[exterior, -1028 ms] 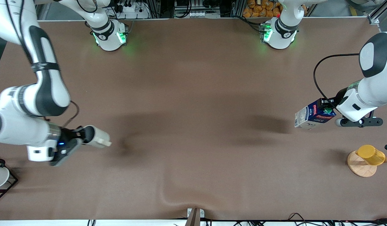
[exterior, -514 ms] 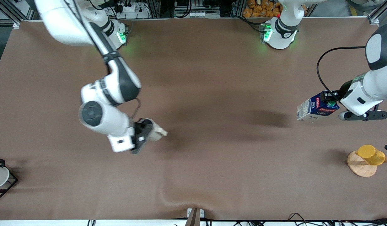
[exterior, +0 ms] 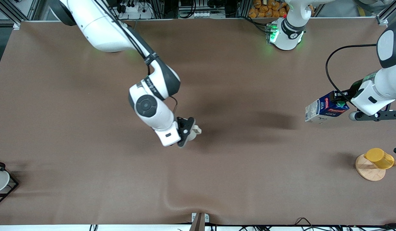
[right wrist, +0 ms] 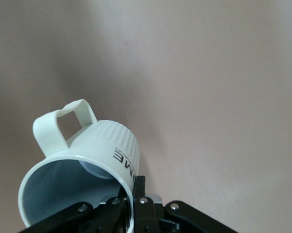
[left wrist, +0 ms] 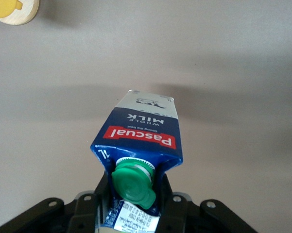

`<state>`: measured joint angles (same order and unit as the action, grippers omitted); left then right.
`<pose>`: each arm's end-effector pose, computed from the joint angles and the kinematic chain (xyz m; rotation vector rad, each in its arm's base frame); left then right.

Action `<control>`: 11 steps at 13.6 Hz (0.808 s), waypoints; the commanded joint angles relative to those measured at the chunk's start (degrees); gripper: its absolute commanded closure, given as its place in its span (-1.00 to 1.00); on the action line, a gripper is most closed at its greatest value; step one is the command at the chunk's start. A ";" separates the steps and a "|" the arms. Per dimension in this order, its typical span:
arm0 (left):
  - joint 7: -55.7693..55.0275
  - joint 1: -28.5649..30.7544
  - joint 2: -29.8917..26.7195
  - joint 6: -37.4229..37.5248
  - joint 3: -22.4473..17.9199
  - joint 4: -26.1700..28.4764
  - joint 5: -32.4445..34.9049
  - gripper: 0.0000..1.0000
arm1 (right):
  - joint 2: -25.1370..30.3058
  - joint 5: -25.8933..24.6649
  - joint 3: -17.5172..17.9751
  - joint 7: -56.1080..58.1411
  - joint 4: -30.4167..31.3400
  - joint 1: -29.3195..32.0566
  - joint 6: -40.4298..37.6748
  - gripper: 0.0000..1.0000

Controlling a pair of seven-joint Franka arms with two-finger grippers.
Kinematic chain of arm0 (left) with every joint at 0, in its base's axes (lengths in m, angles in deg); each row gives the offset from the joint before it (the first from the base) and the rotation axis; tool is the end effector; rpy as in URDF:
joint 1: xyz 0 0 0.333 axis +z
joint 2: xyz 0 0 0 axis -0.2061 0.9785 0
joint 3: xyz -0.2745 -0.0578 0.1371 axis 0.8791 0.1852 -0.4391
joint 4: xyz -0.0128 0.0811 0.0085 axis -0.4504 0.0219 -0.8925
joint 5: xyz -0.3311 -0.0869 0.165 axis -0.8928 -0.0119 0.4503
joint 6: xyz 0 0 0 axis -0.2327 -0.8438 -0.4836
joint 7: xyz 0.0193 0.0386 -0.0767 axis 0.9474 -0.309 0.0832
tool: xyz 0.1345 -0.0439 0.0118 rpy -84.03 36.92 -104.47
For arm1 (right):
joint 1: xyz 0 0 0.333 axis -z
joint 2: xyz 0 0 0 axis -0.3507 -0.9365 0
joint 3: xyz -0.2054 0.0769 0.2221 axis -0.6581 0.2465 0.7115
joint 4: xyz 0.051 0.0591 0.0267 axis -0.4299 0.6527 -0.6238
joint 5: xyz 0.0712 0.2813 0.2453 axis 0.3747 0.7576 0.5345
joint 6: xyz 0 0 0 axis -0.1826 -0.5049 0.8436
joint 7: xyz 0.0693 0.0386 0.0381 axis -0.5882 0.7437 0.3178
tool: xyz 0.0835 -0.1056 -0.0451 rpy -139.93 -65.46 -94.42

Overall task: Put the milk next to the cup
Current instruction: 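Carry the mug to table center with the right gripper while the left lifts milk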

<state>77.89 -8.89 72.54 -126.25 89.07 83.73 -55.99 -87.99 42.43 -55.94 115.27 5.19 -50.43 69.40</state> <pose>0.5633 -0.0162 0.4737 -3.0769 -0.0299 0.3315 0.6079 0.4321 0.2664 -2.4843 -1.6913 -0.2340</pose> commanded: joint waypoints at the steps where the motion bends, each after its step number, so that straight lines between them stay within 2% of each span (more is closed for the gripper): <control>1: 0.48 0.16 -1.03 1.07 -0.27 0.06 -1.23 0.20 | -3.14 -3.70 -1.20 -1.77 -2.59 -3.84 4.15 1.00; 8: 0.30 0.16 -0.94 1.68 -0.27 -0.12 -1.05 0.22 | -6.22 -5.73 -1.28 -1.77 -2.41 -5.52 10.59 1.00; 9: 0.13 0.16 -0.94 1.68 -0.18 -0.12 -1.14 0.28 | -6.22 -5.64 -1.28 -1.86 -2.41 -5.52 10.85 0.85; 10: 0.04 0.07 -0.94 1.68 -0.18 -0.12 -1.14 0.30 | -6.22 -5.64 -1.20 -1.94 -2.41 -5.52 10.85 -0.26; 11: 0.04 -0.02 -0.86 1.68 -0.18 -0.12 -1.23 0.27 | -6.22 -5.56 -1.20 -2.38 -2.32 -5.52 11.20 -0.99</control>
<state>77.89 -8.89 72.51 -125.67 88.99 83.72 -55.99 -93.00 37.61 -56.84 114.27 4.78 -55.48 80.18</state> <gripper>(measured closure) 0.581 0.916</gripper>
